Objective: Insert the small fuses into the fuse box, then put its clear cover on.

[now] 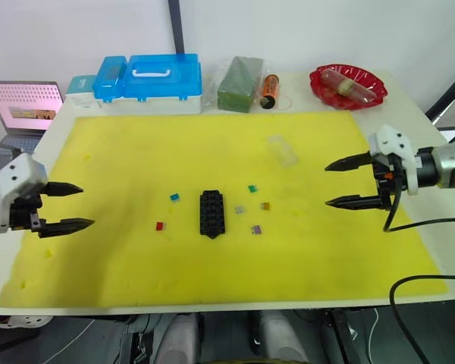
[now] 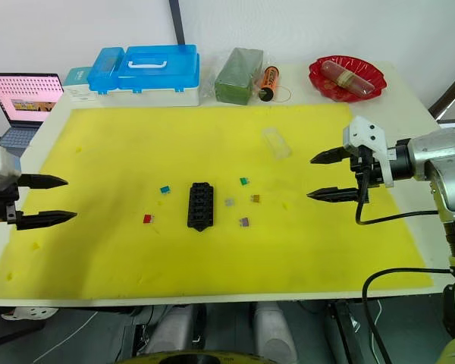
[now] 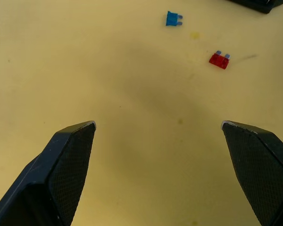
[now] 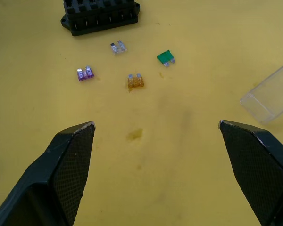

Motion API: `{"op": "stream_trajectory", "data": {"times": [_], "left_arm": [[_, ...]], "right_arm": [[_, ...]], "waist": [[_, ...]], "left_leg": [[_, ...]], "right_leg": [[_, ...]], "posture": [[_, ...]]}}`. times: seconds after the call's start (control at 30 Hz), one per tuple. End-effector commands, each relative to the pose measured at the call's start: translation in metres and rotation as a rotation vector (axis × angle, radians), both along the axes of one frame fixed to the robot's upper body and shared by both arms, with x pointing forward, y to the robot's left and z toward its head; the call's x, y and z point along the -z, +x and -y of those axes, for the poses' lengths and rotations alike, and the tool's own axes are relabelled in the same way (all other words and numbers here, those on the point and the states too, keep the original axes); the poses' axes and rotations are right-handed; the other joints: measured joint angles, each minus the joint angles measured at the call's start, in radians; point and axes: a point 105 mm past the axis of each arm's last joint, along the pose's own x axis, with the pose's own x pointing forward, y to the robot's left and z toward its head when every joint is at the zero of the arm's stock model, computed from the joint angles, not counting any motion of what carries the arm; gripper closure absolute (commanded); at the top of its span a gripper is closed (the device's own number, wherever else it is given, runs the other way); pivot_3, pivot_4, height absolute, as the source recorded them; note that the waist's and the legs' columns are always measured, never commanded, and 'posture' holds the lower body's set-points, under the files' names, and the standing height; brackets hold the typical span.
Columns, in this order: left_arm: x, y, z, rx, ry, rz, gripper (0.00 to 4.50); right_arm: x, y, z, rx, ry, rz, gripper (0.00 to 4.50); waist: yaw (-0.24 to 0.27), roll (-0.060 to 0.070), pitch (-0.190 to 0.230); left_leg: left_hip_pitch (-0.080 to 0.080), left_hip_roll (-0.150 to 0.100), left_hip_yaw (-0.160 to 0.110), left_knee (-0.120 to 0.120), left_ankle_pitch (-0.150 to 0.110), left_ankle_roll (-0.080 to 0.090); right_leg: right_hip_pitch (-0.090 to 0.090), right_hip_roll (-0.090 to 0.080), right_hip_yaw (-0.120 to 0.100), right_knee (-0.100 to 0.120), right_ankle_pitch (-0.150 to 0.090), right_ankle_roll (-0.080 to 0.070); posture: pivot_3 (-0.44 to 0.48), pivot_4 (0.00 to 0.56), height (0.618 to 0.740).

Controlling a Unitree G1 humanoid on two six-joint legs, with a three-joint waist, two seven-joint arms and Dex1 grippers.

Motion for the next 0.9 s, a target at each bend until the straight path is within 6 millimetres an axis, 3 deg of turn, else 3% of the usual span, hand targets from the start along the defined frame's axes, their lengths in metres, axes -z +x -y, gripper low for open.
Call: {"op": "stream_trajectory", "data": {"times": [0.03, 0.2, 0.9], "left_arm": [[-0.013, 0.001, 0.003, 0.014, -0.01, 0.05, 0.0], [-0.022, 0.007, 0.008, -0.011, -0.086, 0.071, 0.0], [-0.002, 0.0, 0.012, 0.0, -0.091, -0.009, 0.0]], "right_arm": [[-0.018, -0.001, 0.005, 0.011, -0.004, 0.065, 0.02], [-0.016, 0.0, 0.005, 0.016, -0.004, 0.068, 0.02], [-0.022, 0.001, -0.001, 0.027, 0.021, 0.077, 0.02]], "waist": [[0.0, 0.0, 0.0], [0.001, 0.0, 0.0], [0.0, 0.0, 0.0]], "left_leg": [[0.0, 0.0, 0.0, 0.0, 0.0, 0.0], [0.0, 0.0, 0.0, 0.0, 0.0, 0.0], [0.0, 0.0, 0.0, 0.0, 0.0, 0.0]], "right_leg": [[0.0, 0.0, 0.0, 0.0, 0.0, 0.0], [0.0, 0.0, 0.0, 0.0, 0.0, 0.001], [0.0, 0.0, 0.0, 0.001, 0.001, 0.001]], "posture": [[0.0, 0.15, 0.74], [0.0, 0.15, 0.74], [0.0, 0.15, 0.74]]}}
